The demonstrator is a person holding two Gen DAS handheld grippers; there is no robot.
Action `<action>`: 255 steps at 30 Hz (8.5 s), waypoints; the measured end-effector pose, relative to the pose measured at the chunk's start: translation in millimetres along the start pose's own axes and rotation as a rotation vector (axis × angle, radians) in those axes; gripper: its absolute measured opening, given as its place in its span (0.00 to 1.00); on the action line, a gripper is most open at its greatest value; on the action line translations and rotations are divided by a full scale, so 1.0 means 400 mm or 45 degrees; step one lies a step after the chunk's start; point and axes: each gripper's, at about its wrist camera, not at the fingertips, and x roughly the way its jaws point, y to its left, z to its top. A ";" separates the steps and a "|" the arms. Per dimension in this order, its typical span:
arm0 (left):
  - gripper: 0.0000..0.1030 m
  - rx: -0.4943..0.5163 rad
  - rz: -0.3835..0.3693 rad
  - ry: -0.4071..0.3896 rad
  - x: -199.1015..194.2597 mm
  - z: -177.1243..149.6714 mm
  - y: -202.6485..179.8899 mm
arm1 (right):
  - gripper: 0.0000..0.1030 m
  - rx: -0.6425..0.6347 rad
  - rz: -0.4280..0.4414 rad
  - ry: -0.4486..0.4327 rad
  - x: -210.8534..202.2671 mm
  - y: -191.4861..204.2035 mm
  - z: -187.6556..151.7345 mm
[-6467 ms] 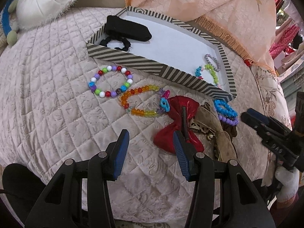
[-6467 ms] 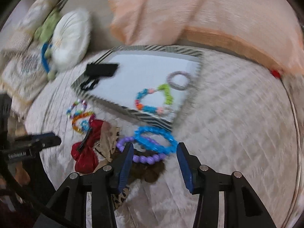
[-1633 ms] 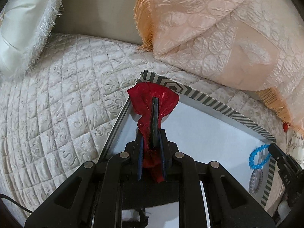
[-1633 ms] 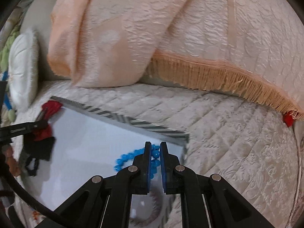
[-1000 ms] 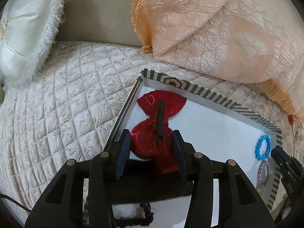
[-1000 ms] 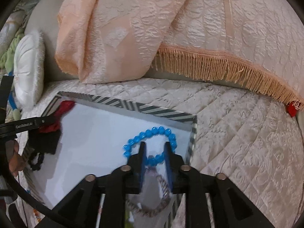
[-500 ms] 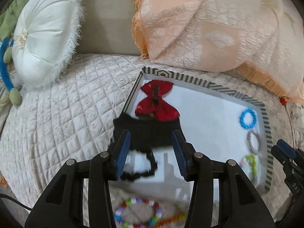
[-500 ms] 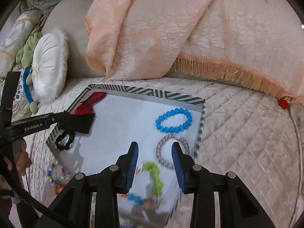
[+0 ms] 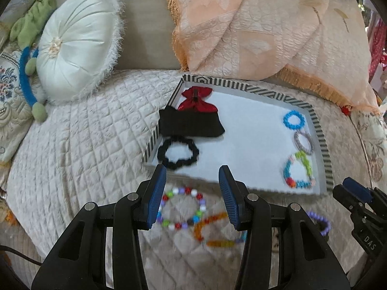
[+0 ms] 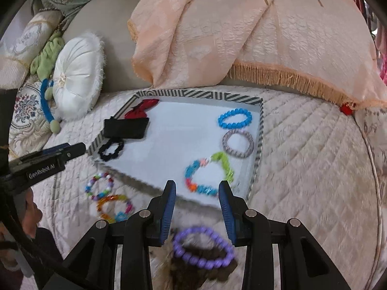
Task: Organize jewelry
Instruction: 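Lift both open tools away from the tray, then grasp the purple bead bracelet with the right tool while the left tool reaches the multicolour bracelet, then grasp the multicolour bead bracelet with the left tool while the right tool holds the purple bracelet, then carry the multicolour bracelet toward the tray with the left tool while the right tool drops the purple bracelet in, then open the left tool to release the multicolour bracelet into the tray, then lift both open tools away from the tray toward the remaining items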
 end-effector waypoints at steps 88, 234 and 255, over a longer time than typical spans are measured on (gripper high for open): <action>0.44 -0.293 -0.173 0.387 0.087 -0.218 0.181 | 0.08 -0.349 0.205 0.258 0.075 -0.054 -0.138; 0.41 0.020 -0.086 0.147 0.220 0.091 -0.024 | 0.31 0.262 0.345 0.181 0.355 -0.094 0.296; 0.41 -0.024 -0.048 0.054 0.009 -0.011 -0.008 | 0.36 0.110 0.166 0.061 0.035 -0.001 0.082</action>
